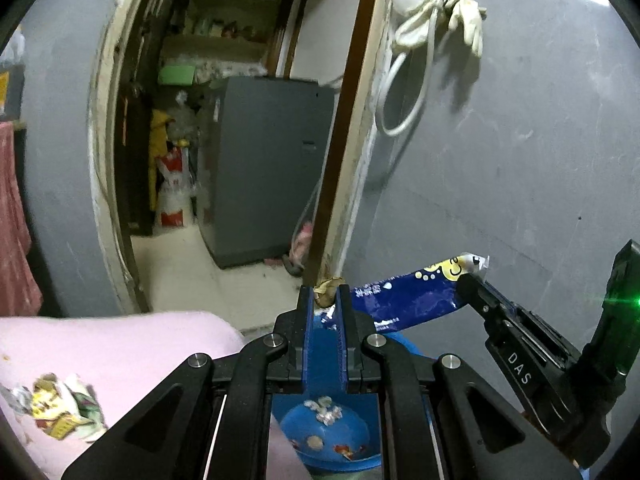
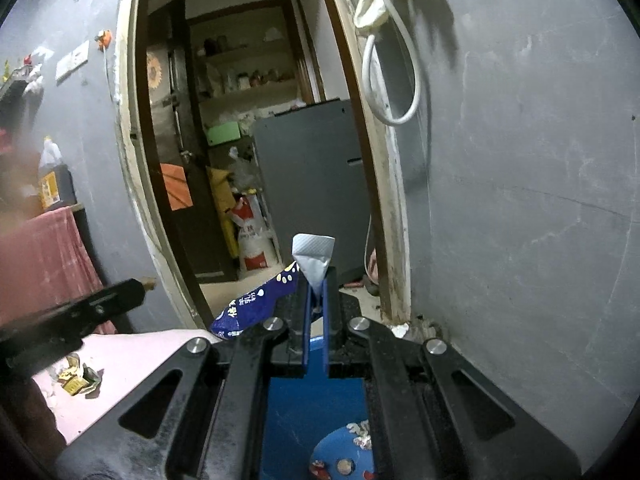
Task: Collect trash
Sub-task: 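Carry the nut and blue wrapper over the blue bucket and open both grippers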
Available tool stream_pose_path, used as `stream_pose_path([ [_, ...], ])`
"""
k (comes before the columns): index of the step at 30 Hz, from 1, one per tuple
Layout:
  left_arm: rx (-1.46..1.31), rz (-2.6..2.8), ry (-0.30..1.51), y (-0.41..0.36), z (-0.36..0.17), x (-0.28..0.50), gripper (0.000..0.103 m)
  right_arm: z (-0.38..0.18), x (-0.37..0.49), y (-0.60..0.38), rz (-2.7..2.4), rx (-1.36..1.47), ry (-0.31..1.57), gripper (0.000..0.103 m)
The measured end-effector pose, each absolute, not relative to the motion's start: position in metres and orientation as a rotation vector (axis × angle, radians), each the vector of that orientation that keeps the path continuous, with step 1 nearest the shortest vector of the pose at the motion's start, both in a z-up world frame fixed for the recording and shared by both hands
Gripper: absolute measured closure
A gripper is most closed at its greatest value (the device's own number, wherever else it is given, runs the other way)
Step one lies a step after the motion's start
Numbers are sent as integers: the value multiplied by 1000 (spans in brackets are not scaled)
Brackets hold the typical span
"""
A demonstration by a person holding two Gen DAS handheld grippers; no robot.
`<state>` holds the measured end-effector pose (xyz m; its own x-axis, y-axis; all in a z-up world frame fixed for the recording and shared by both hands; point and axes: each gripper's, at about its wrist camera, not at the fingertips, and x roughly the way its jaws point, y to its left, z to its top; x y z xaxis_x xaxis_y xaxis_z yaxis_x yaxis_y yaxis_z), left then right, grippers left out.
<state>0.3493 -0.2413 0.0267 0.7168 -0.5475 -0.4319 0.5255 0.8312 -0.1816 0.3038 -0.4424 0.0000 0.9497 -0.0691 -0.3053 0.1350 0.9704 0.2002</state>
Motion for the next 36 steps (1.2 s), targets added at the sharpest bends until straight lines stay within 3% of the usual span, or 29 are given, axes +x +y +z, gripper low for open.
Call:
stream_pose_path([
  [17,-53,-611,761,-266,-20,389,94,-25,331,-453,-101,269,460,95],
  [20,-66,-614,784,-266,-23,392,94,-26,333,-453,-98,276,473,77],
  [22,-66,-614,793,-265,-25,394,93,-27,334,-454,-96,279,474,72],
  [27,-62,-603,796,-265,-26,394,74,-27,333,-453,-90,282,470,66],
  [32,-57,-583,783,-261,-24,391,70,-26,331,-451,-87,283,458,59],
  [36,-60,-547,749,-251,-18,388,59,-25,329,-448,-82,278,447,51],
])
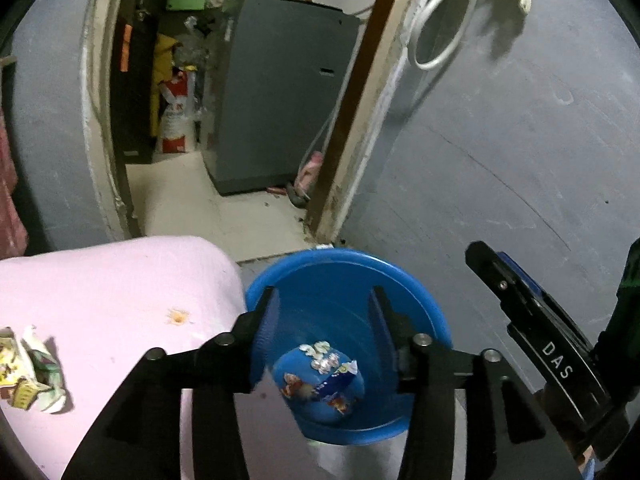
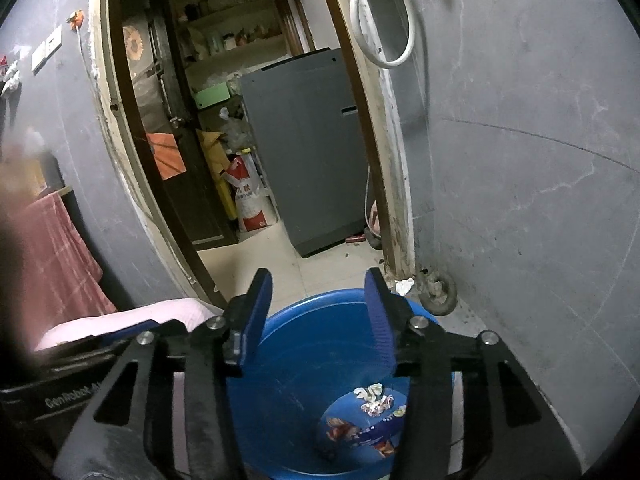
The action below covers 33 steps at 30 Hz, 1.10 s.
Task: Collect trash
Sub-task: 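Carry the nut and blue wrapper over the blue bucket and open both grippers, then move both tools back over the remaining trash on the table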
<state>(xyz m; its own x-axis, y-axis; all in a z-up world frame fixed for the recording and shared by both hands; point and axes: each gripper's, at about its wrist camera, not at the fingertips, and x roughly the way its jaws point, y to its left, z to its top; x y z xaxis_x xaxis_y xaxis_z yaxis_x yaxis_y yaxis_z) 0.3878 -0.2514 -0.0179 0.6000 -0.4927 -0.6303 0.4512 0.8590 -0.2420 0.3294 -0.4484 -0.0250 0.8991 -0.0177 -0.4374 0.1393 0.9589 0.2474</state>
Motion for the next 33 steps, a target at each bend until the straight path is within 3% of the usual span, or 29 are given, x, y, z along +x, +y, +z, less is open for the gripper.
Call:
stream_pose_path([
  [2,-59,-523,722,-243,-13,385,56,-23,328,-447,-80,275,435,42],
  [4,-54,-500,690,-234,-6,380,42,-19,325,-444,-73,273,411,36],
  [9,-70,-433,594,-204,11,367,24,-7,317,-430,-48,243,344,17],
  [12,-82,-378,550,-184,19,360,7,-1,313,-419,-25,221,304,5],
  [14,-99,-344,518,-171,22,355,5,3,310,-411,-13,206,272,0],
  [24,-191,-177,445,-99,26,331,4,18,293,-375,119,181,140,0],
  [33,-164,-50,398,-49,29,302,4,21,297,-334,243,197,153,0],
])
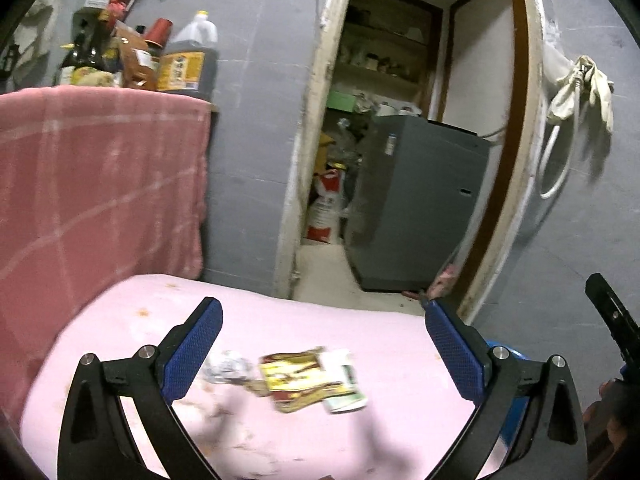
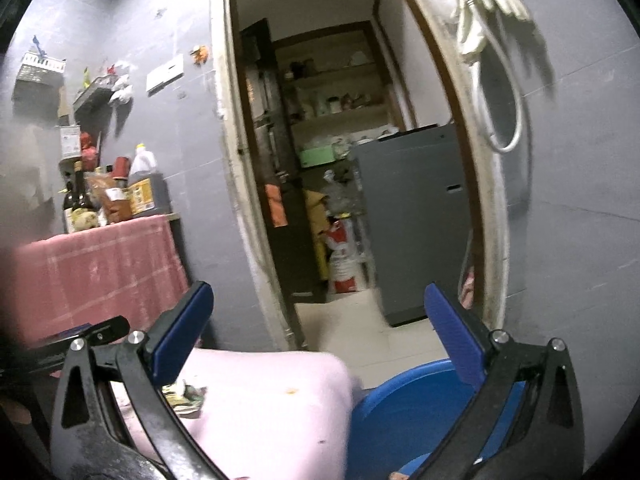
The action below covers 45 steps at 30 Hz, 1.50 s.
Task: Collect trash
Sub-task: 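Move both tools back over the remaining trash on the table, then lower the left gripper onto the silver foil wrapper while the right gripper lowers onto the green-and-pink paper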
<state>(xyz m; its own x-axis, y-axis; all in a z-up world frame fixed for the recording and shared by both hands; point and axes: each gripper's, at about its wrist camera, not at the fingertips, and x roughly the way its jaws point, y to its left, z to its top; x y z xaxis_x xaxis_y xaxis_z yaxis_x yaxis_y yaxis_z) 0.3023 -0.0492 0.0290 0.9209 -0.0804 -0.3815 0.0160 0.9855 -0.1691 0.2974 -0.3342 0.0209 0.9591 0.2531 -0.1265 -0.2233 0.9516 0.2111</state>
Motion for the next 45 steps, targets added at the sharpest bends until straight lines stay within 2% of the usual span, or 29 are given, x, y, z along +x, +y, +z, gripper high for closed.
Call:
stream_pose_path([
  [18,-83,56,431,18,3,270,4,3,312,-254,383,75,296,0],
  [39,-34,23,707,26,-38,309,4,-35,348,-219,414,-69,595,1],
  [45,-31,-1,741,24,-43,318,12,-45,355,-206,448,-129,671,4],
])
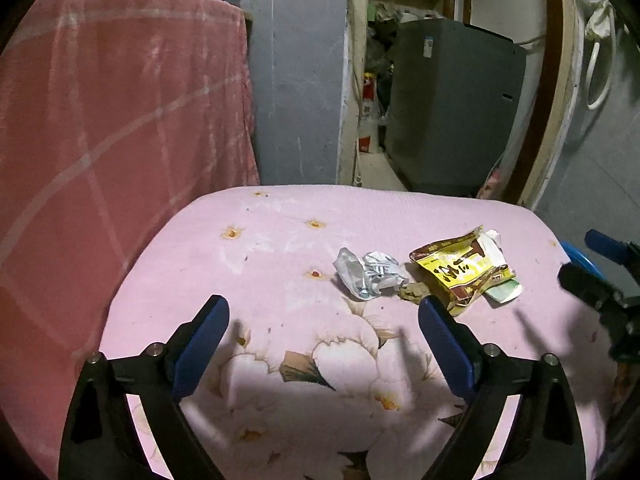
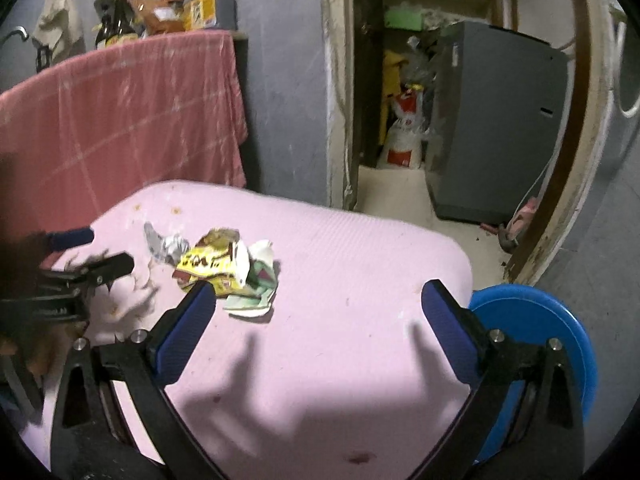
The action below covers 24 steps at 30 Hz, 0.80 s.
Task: Collect trash
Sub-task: 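Lower the left gripper onto the silver foil wrapper while the right gripper lowers onto the green-and-pink paper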
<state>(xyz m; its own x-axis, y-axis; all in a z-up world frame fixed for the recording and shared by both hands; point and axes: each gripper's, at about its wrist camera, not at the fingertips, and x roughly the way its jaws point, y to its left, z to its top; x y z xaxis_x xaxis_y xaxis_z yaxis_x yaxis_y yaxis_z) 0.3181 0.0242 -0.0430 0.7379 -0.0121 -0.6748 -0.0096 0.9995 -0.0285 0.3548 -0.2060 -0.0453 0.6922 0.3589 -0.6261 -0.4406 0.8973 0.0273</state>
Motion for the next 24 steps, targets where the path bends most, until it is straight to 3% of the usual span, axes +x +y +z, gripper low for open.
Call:
stream_pose_path([
  [9,-62,-49,832,25,-50,344,38,-61,367,-188,541,-177,792,21],
  [14,-82,-91,847,27,-50,354,41,-70,376,-178,608,-174,864,34],
  [16,-92,-109,850,28,-49,357,50,-72,380,-175,614,-177,879,37],
  [24,-128,-149,870,28,-50,368,65,-75,385,-163,631,-217,908,51],
])
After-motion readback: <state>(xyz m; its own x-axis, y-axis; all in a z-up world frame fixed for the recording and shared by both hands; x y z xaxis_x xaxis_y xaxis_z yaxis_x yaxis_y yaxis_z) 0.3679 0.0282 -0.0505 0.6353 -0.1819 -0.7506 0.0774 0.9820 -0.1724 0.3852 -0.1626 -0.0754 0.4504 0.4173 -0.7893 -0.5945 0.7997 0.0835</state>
